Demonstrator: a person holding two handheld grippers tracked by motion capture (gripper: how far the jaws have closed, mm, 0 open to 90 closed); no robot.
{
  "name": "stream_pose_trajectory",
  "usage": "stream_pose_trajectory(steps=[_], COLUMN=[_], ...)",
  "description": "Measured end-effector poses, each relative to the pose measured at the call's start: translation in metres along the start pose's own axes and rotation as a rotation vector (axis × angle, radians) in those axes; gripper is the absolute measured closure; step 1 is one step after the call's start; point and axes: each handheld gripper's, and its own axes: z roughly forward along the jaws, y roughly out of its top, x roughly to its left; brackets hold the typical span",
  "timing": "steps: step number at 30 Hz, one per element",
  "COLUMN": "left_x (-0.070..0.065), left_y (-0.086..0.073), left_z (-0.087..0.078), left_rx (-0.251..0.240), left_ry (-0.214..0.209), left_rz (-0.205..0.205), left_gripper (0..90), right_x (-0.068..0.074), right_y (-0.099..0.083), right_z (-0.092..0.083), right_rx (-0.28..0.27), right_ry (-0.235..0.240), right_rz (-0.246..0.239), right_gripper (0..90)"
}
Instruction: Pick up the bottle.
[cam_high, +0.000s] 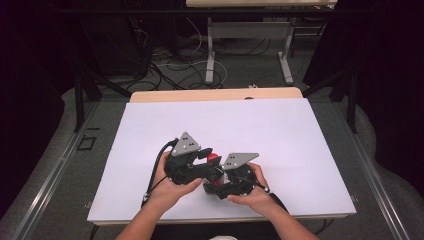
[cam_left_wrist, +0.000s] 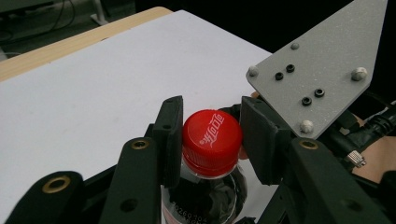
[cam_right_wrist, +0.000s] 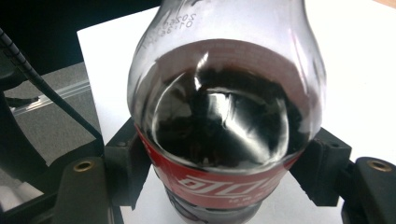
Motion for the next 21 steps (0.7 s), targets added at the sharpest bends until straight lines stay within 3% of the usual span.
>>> stream_pose_trajectory(steps=[4, 7, 8, 14, 16, 18, 19, 21], left_x=[0.005, 0.008, 0.01, 0.019, 0.024, 0.026, 0.029, 0.03], left_y=[0.001, 0.002, 0.002, 0.003, 0.003, 0.003, 0.002, 0.002], left_z=[-0.002, -0.006, -0.008, -0.012, -0.012, -0.011, -0.01, -0.008], left_rx=[0.007, 0.008, -0.012, 0.002, 0.012, 0.011, 0.021, 0.021], left_ry=[-0.043, -0.07, -0.081, -0.148, -0.176, -0.185, -0.21, -0.215], left_rz=[-0.007, 0.018, 0.03, 0.031, 0.046, 0.043, 0.035, 0.042], left_gripper=[58.3, 51.5, 49.8, 43.1, 43.2, 45.2, 45.8, 46.8], right_x=[0.0, 0.0, 0.0, 0.0, 0.0, 0.001, 0.001, 0.002], right_y=[0.0, 0.0, 0.0, 0.0, 0.001, 0.001, 0.001, 0.001], right_z=[0.0, -0.001, -0.001, 0.0, -0.001, -0.001, -0.001, -0.001], right_rx=[0.0, 0.003, 0.003, -0.002, -0.004, 0.008, 0.005, 0.01], right_ry=[0.003, 0.009, 0.01, 0.027, 0.024, 0.038, 0.04, 0.047], right_rz=[-0.001, 0.006, 0.007, -0.006, -0.012, -0.007, -0.008, -0.012], right_gripper=[29.4, 29.4, 29.4, 29.4, 29.4, 29.4, 29.4, 29.4])
